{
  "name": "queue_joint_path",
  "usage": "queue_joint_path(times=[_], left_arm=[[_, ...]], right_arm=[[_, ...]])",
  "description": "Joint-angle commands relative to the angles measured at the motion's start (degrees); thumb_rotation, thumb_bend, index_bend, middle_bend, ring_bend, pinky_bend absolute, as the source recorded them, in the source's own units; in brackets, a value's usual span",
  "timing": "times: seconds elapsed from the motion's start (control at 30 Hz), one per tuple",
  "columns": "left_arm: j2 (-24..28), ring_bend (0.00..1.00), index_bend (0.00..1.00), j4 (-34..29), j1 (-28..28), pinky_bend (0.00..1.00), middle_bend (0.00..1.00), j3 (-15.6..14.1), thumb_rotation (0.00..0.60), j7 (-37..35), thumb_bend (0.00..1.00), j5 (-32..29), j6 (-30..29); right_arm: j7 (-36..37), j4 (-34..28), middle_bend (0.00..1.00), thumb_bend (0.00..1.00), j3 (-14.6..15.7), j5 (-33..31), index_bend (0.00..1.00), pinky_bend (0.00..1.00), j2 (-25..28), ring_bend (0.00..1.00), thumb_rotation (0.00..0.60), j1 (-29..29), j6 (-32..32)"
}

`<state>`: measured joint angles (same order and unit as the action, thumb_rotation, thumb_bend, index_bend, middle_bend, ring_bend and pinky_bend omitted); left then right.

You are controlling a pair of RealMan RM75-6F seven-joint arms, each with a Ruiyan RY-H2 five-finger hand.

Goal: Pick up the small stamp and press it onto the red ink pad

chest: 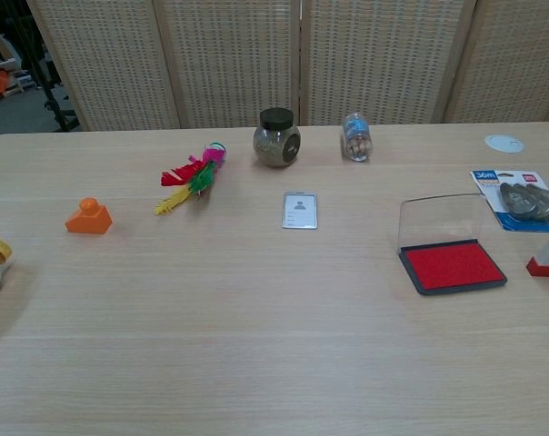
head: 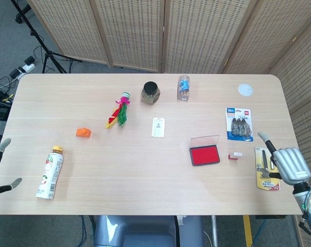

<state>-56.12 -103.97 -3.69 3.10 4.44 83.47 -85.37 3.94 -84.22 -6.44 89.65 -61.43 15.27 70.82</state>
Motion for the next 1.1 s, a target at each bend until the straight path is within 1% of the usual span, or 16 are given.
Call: queue_joint_path(times=[0.03,0.13,0.2,0.27,0.37,0.43,0.53,0.67,0.8,0.9,1.1], left_arm=[[-0.04,0.0,0.0,0.07,-0.34,0.0,0.0,0.23,0.6,0.05,0.0,-0.63,0.59],[-0.07,0.0,0.0,0.06,-0.54,0.0,0.0,0.3,0.6,0.17,0.0,-1.03,1.02],[-0.13,0.0,0.0,0.11,-0.68,0.0,0.0,0.33,0.6,0.36,0.0,-1.27,1.28],[-0.18,0.0,0.0,0.13,-0.85,0.0,0.0,0.38,0.6,0.45,0.0,-1.66,1.68],[-0.3,0.0,0.0,0.31,-1.22,0.0,0.0,0.58,0.6,0.7,0.0,-2.57,2.45],[-0.43,0.0,0.0,0.34,-1.43,0.0,0.0,0.63,0.6,1.01,0.0,-2.93,2.84],[-0.59,0.0,0.0,0.3,-1.6,0.0,0.0,0.54,0.6,1.53,0.0,-3.04,3.12],[-0.84,0.0,0.0,0.29,-1.63,0.0,0.0,0.41,0.6,2.06,0.0,-3.08,3.12],[-1.01,0.0,0.0,0.2,-1.57,0.0,0.0,0.29,0.6,2.35,0.0,-2.91,2.91],[-1.11,0.0,0.0,0.23,-1.58,0.0,0.0,0.26,0.6,2.49,0.0,-2.9,2.85],[-1.16,0.0,0.0,0.25,-1.73,0.0,0.0,0.24,0.6,2.7,0.0,-3.13,3.08]], right_arm=[[-6.33,0.34,1.0,0.0,-0.17,-4.62,0.16,1.0,-3.79,1.0,0.6,3.87,-6.81],[-8.96,2.16,1.0,0.0,-0.45,-7.58,0.2,1.0,-6.29,1.0,0.6,5.76,-10.73],[-10.71,3.73,1.0,0.01,-0.79,-9.56,0.24,1.0,-8.01,1.0,0.6,6.77,-12.47],[-12.44,5.76,1.0,0.03,-1.04,-11.56,0.26,1.0,-10.0,1.0,0.6,7.67,-14.05],[-15.49,9.46,1.0,0.05,-1.29,-14.77,0.26,1.0,-12.74,1.0,0.6,8.57,-15.74],[-16.46,10.54,1.0,0.05,-1.55,-16.25,0.27,1.0,-13.64,1.0,0.6,8.81,-15.94],[-16.66,10.73,1.0,0.06,-1.47,-16.78,0.3,1.0,-13.97,1.0,0.6,8.91,-15.69],[-16.28,10.91,1.0,0.12,-1.24,-16.75,0.33,1.0,-14.46,1.0,0.6,9.19,-15.44],[-16.29,10.97,1.0,0.15,-1.11,-16.89,0.35,1.0,-14.99,1.0,0.6,9.48,-15.33],[-16.37,11.13,1.0,0.2,-1.05,-16.94,0.36,1.0,-15.41,1.0,0.6,9.72,-15.13],[-16.25,13.21,1.0,0.26,-0.88,-16.68,0.39,1.0,-16.87,1.0,0.6,10.52,-15.11]])
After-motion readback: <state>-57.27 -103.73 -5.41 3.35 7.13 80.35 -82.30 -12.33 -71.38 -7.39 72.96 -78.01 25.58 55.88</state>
